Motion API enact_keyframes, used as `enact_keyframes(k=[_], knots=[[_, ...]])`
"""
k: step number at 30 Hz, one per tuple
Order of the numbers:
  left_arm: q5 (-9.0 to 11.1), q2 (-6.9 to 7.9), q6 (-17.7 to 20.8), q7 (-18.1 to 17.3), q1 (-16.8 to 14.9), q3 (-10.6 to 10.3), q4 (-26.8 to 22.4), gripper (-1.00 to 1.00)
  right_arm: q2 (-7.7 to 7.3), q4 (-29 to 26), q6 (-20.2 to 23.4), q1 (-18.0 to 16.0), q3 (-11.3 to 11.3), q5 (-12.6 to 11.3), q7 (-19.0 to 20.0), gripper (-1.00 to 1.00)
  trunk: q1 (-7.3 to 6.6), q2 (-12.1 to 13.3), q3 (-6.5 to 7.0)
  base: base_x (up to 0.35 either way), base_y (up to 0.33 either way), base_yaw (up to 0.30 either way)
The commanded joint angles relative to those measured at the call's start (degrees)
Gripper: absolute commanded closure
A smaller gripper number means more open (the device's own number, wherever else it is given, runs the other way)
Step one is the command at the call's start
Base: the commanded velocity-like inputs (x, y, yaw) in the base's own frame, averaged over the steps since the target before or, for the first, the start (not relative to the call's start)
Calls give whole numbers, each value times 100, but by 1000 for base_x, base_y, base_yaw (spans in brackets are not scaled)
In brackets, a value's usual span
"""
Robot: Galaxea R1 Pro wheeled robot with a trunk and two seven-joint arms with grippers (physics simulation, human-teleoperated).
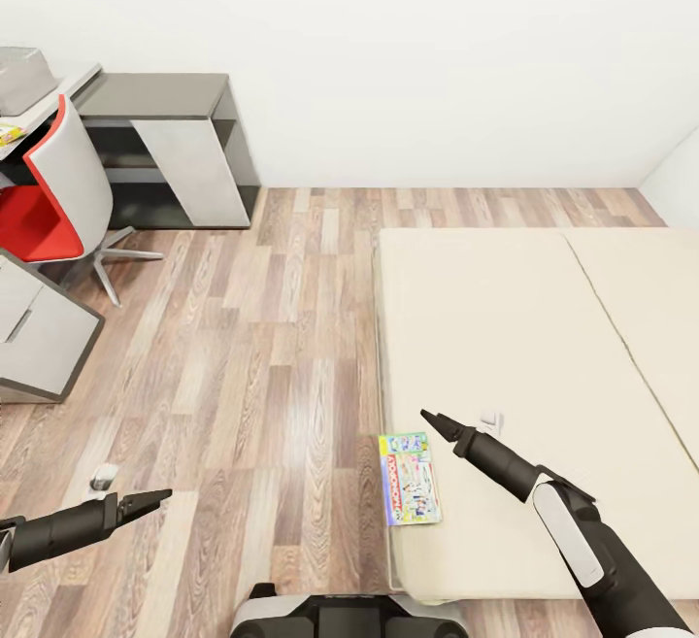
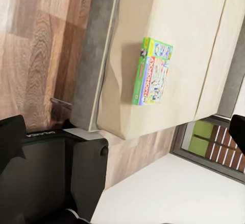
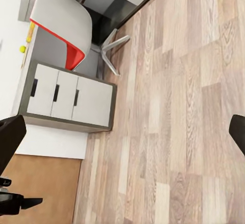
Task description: Put all the toys in the child's room - the three board games (two on the bed and one on the table), the two jigsaw puzzles on the table, and the tennis ball on the table - inside the toy box on the table in the child's room.
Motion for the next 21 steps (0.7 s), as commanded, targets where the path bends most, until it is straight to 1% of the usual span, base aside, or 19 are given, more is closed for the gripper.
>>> enact_keyframes(k=[1,21], knots=[[-20,-1,59,-31,-4,10,0,-100,-5,-3,50,-2,7,-61,-5,-100,3,-9,-7,0,179,0],[-20,-1,54,-31,-4,10,0,-100,-13,-3,50,-2,7,-62,-5,-100,3,-9,-7,0,183,0]])
